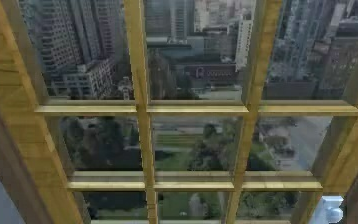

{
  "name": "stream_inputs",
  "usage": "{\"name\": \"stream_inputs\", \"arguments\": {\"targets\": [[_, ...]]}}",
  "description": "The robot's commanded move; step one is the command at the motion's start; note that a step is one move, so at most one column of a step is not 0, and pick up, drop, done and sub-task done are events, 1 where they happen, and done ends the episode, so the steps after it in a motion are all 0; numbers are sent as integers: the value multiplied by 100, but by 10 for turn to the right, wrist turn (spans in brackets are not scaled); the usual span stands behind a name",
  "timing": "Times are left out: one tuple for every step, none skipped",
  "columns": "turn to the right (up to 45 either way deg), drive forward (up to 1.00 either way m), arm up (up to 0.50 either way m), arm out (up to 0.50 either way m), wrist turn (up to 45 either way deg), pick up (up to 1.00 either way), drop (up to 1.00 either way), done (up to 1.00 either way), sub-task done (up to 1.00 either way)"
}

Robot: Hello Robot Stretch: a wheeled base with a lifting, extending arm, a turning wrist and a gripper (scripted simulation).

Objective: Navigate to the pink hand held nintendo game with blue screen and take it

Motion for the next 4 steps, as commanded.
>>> {"name": "stream_inputs", "arguments": {"targets": [[450, 0, 0, 0, 0, 0, 0, 0, 0], [450, 0, 0, 0, 0, 0, 0, 0, 0], [450, 0, 0, 0, 0, 0, 0, 0, 0], [90, 0, 0, 0, 0, 0, 0, 0, 0]]}}
